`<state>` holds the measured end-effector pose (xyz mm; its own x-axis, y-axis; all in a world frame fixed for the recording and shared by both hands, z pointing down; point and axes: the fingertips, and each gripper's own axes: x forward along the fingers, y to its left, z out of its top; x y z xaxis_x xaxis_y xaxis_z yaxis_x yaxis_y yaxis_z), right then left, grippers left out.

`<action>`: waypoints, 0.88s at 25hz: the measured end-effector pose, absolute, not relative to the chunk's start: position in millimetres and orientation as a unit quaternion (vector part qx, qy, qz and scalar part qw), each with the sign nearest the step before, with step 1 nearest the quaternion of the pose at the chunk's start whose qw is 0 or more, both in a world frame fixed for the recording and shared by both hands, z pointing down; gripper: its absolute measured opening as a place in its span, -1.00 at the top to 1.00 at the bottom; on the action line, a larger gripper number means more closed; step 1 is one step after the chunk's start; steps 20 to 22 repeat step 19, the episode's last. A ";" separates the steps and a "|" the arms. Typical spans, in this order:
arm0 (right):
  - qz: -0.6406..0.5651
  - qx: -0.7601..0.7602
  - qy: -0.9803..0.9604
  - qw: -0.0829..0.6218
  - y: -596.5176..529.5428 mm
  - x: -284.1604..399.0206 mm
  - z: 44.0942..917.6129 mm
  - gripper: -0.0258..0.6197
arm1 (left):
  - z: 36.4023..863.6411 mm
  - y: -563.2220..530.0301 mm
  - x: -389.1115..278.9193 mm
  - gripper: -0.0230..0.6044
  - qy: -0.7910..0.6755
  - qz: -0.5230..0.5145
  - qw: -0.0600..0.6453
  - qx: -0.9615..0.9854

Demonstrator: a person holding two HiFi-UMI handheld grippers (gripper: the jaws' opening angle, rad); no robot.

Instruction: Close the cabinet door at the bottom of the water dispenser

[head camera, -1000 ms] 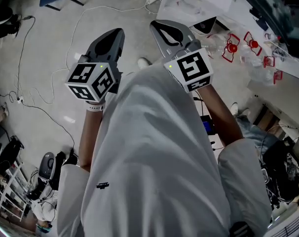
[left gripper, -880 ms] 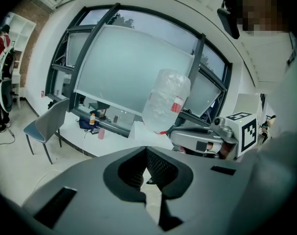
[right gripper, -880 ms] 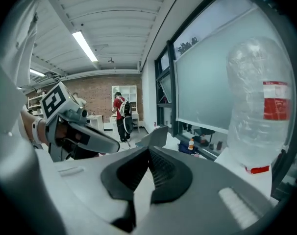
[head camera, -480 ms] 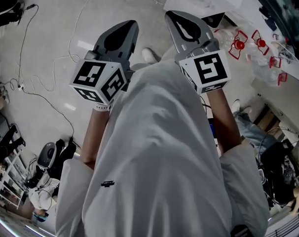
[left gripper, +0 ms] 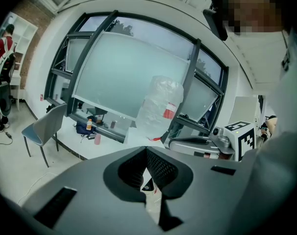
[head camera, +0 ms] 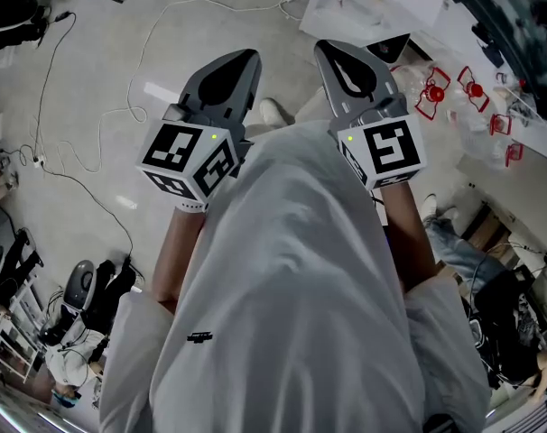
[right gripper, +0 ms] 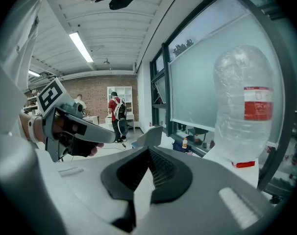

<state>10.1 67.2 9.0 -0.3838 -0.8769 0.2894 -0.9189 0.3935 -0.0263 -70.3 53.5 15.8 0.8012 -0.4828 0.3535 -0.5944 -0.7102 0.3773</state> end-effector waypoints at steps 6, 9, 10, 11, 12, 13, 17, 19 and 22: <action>0.090 0.548 -0.824 0.111 73.4 14.5 5.5 0.89 | 15.7 58.6 -66.7 0.91 -0.291 0.115 0.241 0.918; 0.093 0.549 -0.823 0.113 75.7 17.3 8.4 0.89 | 14.3 58.9 -65.8 0.91 -0.292 0.117 0.235 0.920; 0.096 0.550 -0.822 0.112 75.6 17.6 9.2 0.89 | 13.6 58.6 -65.8 0.91 -0.293 0.117 0.233 0.920; 0.097 0.551 -0.821 0.112 75.2 17.7 10.1 0.89 | 13.0 58.1 -66.1 0.91 -0.294 0.116 0.230 0.920; 0.099 0.551 -0.821 0.112 74.6 17.6 11.1 0.89 | 12.9 57.5 -66.7 0.91 -0.296 0.115 0.227 0.921; 0.101 0.553 -0.819 0.113 73.9 17.3 12.2 0.89 | 13.4 56.9 -67.8 0.91 -0.298 0.115 0.225 0.920; 0.119 0.562 -0.810 0.115 72.2 15.2 15.9 0.89 | 19.9 57.0 -74.6 0.91 -0.302 0.119 0.227 0.918; 0.127 0.566 -0.806 0.117 70.9 13.9 17.8 0.89 | 23.1 56.9 -78.0 0.91 -0.303 0.121 0.230 0.917; 0.127 0.566 -0.806 0.117 70.9 13.9 17.8 0.89 | 23.1 56.9 -78.0 0.91 -0.303 0.121 0.230 0.917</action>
